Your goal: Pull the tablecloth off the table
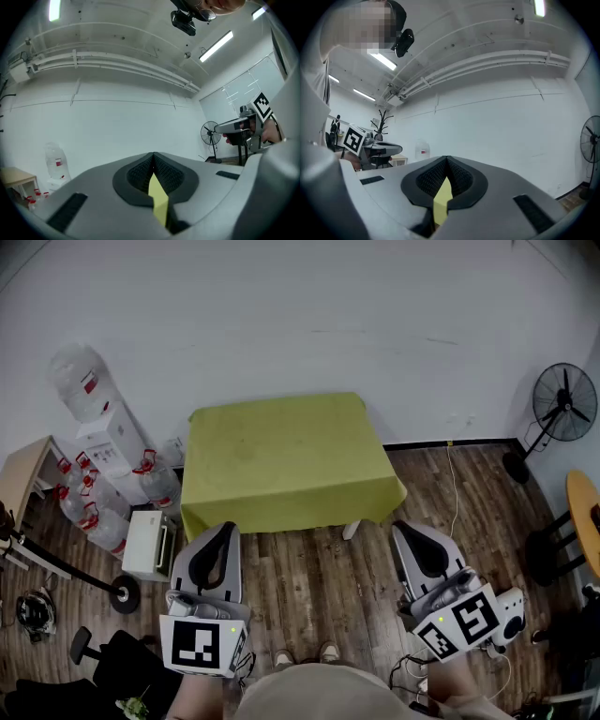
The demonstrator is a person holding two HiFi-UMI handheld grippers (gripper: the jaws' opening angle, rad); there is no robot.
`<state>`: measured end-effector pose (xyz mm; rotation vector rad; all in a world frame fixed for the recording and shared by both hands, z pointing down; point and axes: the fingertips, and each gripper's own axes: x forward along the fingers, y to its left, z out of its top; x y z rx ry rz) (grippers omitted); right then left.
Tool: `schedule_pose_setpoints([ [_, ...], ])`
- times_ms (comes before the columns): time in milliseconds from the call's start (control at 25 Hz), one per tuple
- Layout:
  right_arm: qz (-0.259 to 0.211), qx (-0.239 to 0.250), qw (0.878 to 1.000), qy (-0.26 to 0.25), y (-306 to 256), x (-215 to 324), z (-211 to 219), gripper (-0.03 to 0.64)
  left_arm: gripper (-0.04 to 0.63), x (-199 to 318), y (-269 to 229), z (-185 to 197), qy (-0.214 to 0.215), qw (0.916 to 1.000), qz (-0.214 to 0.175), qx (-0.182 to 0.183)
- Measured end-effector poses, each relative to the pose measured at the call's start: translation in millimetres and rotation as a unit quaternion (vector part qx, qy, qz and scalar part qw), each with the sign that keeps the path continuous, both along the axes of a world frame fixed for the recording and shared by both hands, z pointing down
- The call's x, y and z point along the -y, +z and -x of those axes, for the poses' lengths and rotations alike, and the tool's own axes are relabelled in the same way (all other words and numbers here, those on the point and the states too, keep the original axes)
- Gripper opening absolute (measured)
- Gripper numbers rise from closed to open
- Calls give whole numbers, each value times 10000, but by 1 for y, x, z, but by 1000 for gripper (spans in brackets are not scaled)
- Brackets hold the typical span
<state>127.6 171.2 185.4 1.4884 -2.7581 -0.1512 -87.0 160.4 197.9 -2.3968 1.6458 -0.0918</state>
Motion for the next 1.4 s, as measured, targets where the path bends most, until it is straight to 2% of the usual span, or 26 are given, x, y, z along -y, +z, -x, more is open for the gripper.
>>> schedule_pose_setpoints([
  [800,-54,58,9999,85,2,6,-47,26,18,2,10,-20,-231,9995,169,101],
  [920,-173,142,9994,268,0,11,-62,29,20,3,11,-24,-247,9995,200,-89],
  [960,-226,149,9991,341,-2,13,-67,69,21,4,12,-25,-245,9993,234,-184],
  [1000,-269,141,9988,378,-3,16,-73,253,41,6,13,-27,-247,9989,281,-279],
  [1040,-300,133,9987,388,-4,18,-78,302,149,8,14,-28,-265,9984,330,-367],
  [1080,-319,129,9986,392,-4,19,-84,302,199,9,16,-28,-310,9979,364,-434],
  [1200,-332,86,9985,421,0,24,-99,302,244,11,21,-27,-541,9971,379,-382],
  [1400,-153,51,9994,296,16,36,-117,302,244,10,25,-35,-752,9961,356,-286],
])
